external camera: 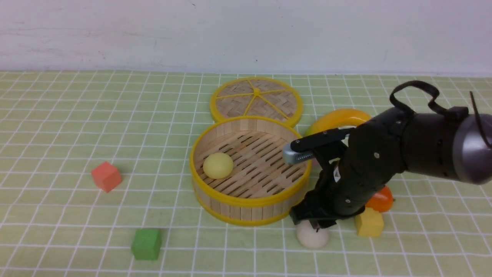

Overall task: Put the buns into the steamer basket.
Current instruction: Use the right arm to grab a steamed stuffed bun, then use the right arm to put the steamed stuffed bun into the steamer

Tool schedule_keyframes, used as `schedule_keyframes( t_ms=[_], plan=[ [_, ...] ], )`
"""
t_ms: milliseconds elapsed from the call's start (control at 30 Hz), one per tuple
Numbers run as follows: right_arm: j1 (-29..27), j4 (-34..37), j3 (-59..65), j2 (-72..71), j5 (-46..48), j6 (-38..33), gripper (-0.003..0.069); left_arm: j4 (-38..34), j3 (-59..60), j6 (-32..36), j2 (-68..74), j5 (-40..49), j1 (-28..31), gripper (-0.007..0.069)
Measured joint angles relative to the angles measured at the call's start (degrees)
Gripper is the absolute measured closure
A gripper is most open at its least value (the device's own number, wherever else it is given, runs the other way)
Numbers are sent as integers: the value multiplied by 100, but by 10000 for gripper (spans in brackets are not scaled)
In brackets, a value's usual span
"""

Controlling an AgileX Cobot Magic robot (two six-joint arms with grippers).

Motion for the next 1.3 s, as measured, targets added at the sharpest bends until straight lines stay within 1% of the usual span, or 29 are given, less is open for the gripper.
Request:
schedule_keyframes(
  t_ms=[267, 400, 467, 633, 767, 833, 867, 900, 967, 1000, 1033, 1167, 1300],
  plan=[
    [4, 373, 0, 30, -278, 14, 385, 0, 182, -1, 4, -96, 0, 626],
    [10, 384, 0, 164, -284, 14, 385, 18, 235, -6, 4, -224, 0, 624],
    [10, 392, 0, 267, -284, 14, 385, 135, 337, -6, 4, -346, 26, 622],
    [10, 418, -21, 337, -232, 14, 400, 282, 780, -6, -106, -562, 378, 620],
    [10, 418, -32, 337, -147, 14, 451, 293, 1194, -6, -388, -710, 768, 617],
    [10, 418, -39, 337, -105, 14, 494, 299, 1275, -6, -400, -784, 982, 614],
    [10, 418, -39, 337, -105, 14, 521, 300, 1287, -6, -403, -832, 1032, 613],
    [10, 418, -39, 337, -105, 14, 526, 300, 1287, -6, -403, -832, 1038, 613],
    [10, 418, -50, 337, -79, 14, 603, 305, 1287, -6, -403, -896, 1052, 610],
    [10, 418, -50, 337, -79, 14, 610, 305, 1287, -6, -403, -896, 1052, 609],
    [15, 418, -55, 337, -67, 14, 641, 340, 1287, -6, -403, -896, 1052, 609],
    [15, 418, -73, 317, 118, 14, 652, 380, 1287, -6, -403, -900, 1052, 606],
    [33, 392, -315, 138, 708, 14, 652, 405, 1287, -6, -403, -915, 1052, 599]
  ],
)
